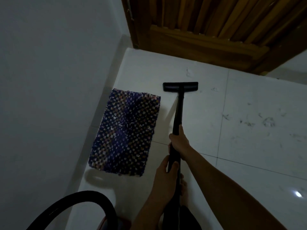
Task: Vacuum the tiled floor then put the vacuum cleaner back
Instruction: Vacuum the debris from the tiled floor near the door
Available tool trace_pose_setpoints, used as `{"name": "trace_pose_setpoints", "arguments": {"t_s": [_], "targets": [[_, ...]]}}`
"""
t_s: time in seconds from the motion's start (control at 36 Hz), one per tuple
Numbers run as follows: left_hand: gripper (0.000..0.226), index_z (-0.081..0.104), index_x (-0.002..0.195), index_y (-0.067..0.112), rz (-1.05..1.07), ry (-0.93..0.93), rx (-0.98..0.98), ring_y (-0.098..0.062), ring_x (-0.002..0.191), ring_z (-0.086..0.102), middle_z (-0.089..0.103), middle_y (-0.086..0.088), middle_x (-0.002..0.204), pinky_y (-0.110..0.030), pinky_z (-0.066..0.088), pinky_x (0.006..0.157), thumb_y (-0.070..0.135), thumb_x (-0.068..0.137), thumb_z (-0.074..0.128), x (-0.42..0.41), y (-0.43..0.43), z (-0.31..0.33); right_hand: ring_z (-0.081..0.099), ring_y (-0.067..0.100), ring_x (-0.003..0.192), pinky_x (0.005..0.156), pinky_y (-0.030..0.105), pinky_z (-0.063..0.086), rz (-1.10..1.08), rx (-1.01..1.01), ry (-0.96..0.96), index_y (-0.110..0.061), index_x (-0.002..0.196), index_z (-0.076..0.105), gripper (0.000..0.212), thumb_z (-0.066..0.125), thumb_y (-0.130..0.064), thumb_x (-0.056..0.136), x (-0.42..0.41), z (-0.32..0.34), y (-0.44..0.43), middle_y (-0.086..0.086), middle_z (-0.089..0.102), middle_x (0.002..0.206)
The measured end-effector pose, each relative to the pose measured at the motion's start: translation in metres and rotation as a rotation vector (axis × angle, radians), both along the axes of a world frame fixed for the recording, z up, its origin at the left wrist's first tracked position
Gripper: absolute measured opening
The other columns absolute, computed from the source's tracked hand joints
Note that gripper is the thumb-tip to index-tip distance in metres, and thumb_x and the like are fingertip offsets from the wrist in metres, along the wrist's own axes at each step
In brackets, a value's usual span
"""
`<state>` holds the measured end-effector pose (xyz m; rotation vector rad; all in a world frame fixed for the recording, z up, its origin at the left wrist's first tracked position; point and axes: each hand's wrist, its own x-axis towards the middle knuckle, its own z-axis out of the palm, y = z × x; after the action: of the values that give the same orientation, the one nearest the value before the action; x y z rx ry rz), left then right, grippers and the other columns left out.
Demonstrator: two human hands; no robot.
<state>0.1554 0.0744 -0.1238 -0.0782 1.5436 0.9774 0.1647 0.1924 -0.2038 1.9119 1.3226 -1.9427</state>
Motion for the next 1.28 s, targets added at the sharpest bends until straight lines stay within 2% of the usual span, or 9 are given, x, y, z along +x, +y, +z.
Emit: {"name": "trace_pose_setpoints", "arguments": {"t_s": [0.14,0.31,0.44,0.58,0.81,1.03,1.14,1.28], "targets": [[0.040,0.043,0.138,0.021,-0.024,0.022,-0.013,-0.013,0.056,0.055,0.058,-0.005,0.076,-0.022,0.044,0.039,0.023,0.098,0.045,-0.003,0.024,-0.013,0.052,0.020,0.050,0.037,0.020,0.043,-0.027,-0.011,0.011,-0.039,0.151,0.001,0.075,0.041,-0.011,0.095,-0.004,-0.011,0.024,0.015,0.060,0.088],[0.041,0.043,0.139,0.019,-0.019,-0.008,0.008,-0.006,0.035,0.051,0.056,-0.010,0.071,-0.019,0.043,0.035,0.022,0.098,0.046,-0.015,0.064,-0.026,0.052,0.019,0.050,0.035,0.019,0.042,-0.042,0.012,0.016,-0.040,0.151,0.002,0.074,0.041,-0.012,0.095,-0.014,-0.021,0.065,0.016,0.060,0.096],[0.039,0.044,0.137,0.020,-0.015,-0.022,0.016,-0.011,0.034,0.048,0.054,-0.010,0.070,-0.020,0.042,0.034,0.023,0.098,0.045,-0.024,0.099,-0.033,0.051,0.020,0.050,0.032,0.015,0.041,-0.065,0.039,0.018,-0.038,0.151,0.003,0.073,0.042,-0.013,0.096,-0.022,-0.025,0.100,0.016,0.060,0.096],[0.032,0.049,0.130,0.021,-0.018,-0.023,0.047,-0.015,0.045,0.048,0.053,-0.011,0.072,-0.019,0.043,0.034,0.022,0.098,0.045,-0.031,0.129,-0.035,0.052,0.019,0.055,0.031,0.012,0.040,-0.060,0.058,0.013,-0.037,0.152,0.003,0.072,0.042,-0.014,0.096,-0.028,-0.029,0.130,0.018,0.061,0.116],[0.028,0.051,0.126,0.024,-0.045,-0.009,0.053,-0.010,0.032,0.047,0.052,-0.011,0.070,-0.020,0.043,0.034,0.022,0.098,0.044,-0.031,0.145,-0.042,0.054,0.018,0.053,0.034,0.015,0.041,-0.066,0.055,0.020,-0.039,0.152,0.002,0.072,0.042,-0.017,0.096,-0.027,-0.036,0.145,0.020,0.061,0.120],[0.027,0.049,0.125,0.025,-0.070,-0.004,0.052,-0.011,0.034,0.046,0.052,-0.011,0.070,-0.020,0.043,0.035,0.022,0.099,0.043,-0.037,0.147,-0.037,0.051,0.017,0.055,0.029,0.010,0.037,-0.107,0.060,0.054,-0.034,0.153,0.002,0.071,0.041,-0.013,0.096,-0.028,-0.031,0.146,0.018,0.058,0.126],[0.029,0.052,0.126,0.019,-0.081,-0.024,0.048,-0.012,0.030,0.045,0.051,-0.011,0.068,-0.019,0.042,0.033,0.020,0.099,0.044,-0.022,0.144,-0.029,0.053,0.016,0.055,0.034,0.014,0.041,-0.109,0.067,0.018,-0.035,0.152,0.003,0.072,0.042,-0.015,0.096,-0.011,-0.023,0.143,0.018,0.059,0.125],[0.031,0.048,0.129,0.022,-0.148,-0.046,0.063,-0.011,0.031,0.046,0.053,-0.010,0.068,-0.020,0.042,0.034,0.022,0.099,0.044,0.001,0.139,-0.021,0.052,0.017,0.052,0.031,0.012,0.038,-0.165,0.090,-0.010,-0.037,0.152,0.006,0.070,0.042,-0.014,0.096,0.021,-0.017,0.137,0.019,0.061,0.114]]}}
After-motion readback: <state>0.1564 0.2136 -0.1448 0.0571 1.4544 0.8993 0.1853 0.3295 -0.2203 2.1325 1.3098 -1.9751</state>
